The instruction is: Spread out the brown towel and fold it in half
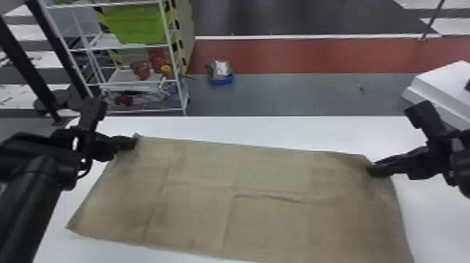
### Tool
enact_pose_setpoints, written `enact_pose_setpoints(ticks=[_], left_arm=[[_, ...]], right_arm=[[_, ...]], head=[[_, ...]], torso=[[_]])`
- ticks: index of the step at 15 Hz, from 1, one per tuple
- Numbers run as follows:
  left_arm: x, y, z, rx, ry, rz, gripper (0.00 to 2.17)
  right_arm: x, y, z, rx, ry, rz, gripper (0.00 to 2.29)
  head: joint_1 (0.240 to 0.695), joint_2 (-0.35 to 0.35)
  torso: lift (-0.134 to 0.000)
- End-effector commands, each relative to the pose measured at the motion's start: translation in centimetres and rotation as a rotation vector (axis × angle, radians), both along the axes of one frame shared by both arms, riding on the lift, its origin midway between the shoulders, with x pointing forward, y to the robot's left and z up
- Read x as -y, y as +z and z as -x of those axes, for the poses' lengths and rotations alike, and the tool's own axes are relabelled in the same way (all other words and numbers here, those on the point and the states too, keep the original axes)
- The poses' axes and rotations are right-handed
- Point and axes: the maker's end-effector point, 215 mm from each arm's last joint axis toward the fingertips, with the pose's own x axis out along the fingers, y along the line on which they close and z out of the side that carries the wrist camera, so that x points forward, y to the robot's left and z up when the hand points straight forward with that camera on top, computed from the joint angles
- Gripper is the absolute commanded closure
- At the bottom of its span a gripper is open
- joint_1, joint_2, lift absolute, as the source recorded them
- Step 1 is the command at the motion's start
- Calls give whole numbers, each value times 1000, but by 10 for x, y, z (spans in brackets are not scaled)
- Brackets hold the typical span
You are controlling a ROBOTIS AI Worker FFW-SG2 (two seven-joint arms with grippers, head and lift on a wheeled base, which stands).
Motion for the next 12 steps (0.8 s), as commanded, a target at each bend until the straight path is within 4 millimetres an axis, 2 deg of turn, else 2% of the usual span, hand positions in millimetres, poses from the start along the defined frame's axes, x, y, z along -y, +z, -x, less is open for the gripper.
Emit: enact_pose_setpoints(ticks=[1, 3, 7, 12], left_arm=[[-3, -1, 5, -3, 9, 1, 1085], [-13, 4, 12, -1, 33, 11, 1089], [-37, 17, 51, -4, 98, 32, 1089], [-53, 26, 72, 3, 128, 42, 1089]], right_arm=[[-5, 0, 0, 23, 20, 10, 1652], [-16, 13, -5, 101, 66, 20, 1663], [-40, 35, -18, 213, 162, 26, 1690], [-61, 42, -19, 244, 200, 12, 1690]], head=[[695, 57], [695, 60], [695, 97], [695, 151]], torso=[[-124], [-124], [-124], [-124]])
